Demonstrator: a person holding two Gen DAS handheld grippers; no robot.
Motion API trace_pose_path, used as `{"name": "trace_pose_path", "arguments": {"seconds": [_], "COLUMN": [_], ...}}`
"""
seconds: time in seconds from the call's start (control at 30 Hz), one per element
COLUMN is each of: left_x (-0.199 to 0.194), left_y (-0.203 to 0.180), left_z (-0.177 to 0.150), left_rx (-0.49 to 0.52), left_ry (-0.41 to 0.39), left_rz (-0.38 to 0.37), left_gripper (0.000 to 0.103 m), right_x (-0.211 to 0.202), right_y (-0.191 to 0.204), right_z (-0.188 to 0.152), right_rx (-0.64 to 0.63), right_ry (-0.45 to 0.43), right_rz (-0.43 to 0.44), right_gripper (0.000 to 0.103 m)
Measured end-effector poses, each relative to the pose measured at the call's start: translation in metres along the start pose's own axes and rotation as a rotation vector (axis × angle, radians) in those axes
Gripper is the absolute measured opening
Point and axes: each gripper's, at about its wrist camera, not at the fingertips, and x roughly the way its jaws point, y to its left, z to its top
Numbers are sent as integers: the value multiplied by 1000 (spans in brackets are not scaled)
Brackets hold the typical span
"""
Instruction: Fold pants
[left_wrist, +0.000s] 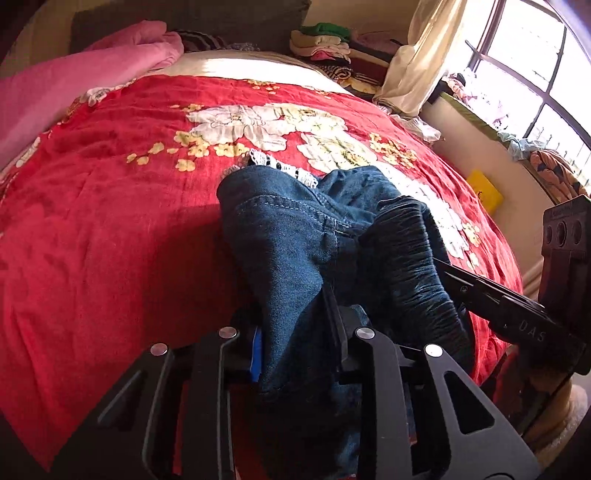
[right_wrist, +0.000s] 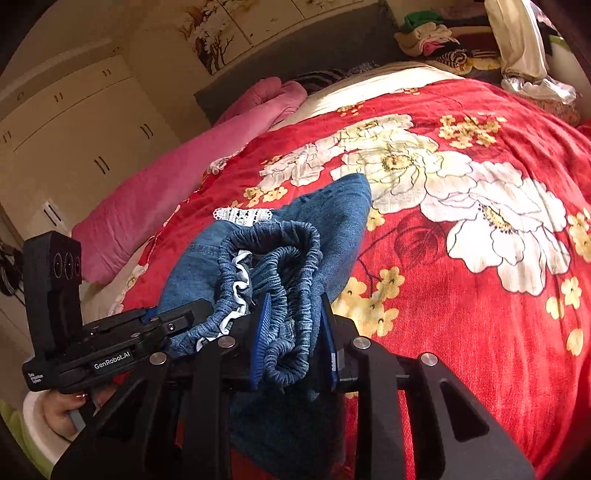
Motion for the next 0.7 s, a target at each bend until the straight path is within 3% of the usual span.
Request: {"name": "trace_pose_path", "arguments": {"seconds": [0.33, 0.7], "left_x": [-7, 29], "left_y": [-7, 6], "left_z": [46, 87], "left_rx": [26, 13], "left_ry": [-88, -137], "left_rz": [10, 54], "left_gripper": [18, 18], "right_x": [3, 53], "right_y": [5, -20], "right_z": [48, 88], "right_rx": [-51, -35], "right_ry": [-73, -58], "right_rz": [-1, -36], "right_gripper": [24, 24]}}
